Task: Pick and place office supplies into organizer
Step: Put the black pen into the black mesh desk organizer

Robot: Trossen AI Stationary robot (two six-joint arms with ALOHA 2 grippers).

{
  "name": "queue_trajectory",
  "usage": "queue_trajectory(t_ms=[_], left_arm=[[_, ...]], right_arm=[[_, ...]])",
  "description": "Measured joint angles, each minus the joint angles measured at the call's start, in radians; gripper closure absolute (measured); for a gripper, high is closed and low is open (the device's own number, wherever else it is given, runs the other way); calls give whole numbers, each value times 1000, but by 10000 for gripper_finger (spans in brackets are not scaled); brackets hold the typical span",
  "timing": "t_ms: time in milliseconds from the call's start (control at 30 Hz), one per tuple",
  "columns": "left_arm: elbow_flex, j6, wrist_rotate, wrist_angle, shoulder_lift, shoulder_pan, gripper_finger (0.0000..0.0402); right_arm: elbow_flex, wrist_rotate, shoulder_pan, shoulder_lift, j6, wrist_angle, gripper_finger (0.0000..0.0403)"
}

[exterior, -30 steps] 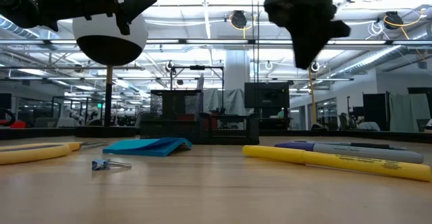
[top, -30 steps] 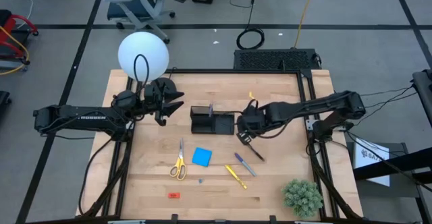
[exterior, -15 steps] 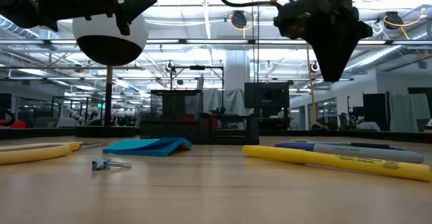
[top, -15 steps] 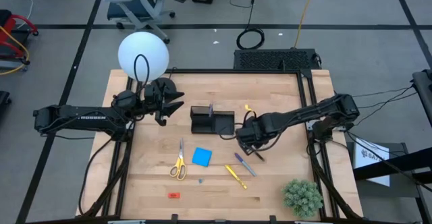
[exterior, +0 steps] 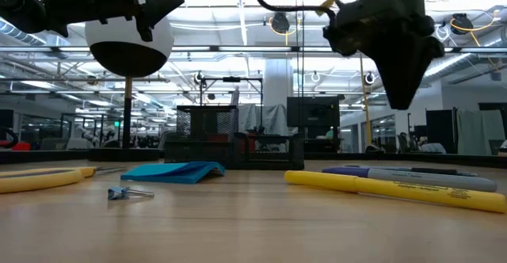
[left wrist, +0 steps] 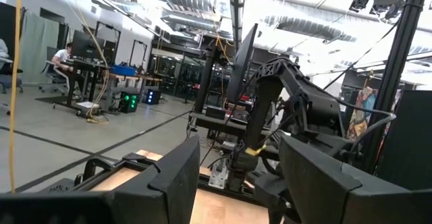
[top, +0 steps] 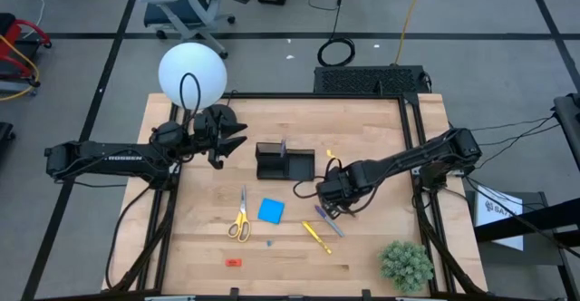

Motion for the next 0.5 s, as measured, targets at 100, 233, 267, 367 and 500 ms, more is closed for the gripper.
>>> queue_trajectory(t_ms=[100,233,267,367,500], left_arm=[[0,0,0,0,0,0,192],[0,0,0,0,0,0,192],[0,0,0,0,0,0,192],[0,0,0,0,0,0,192],[0,0,0,0,0,0,192]], right_arm=[[-10,0,0,0,-1,2,332],[-50,-26,5,0,-3,54,332],[-65,-36,6,0,-3,74,332],[-106,-60,13,0,6,128,332],[-147,-78,20,0,14,158,332]])
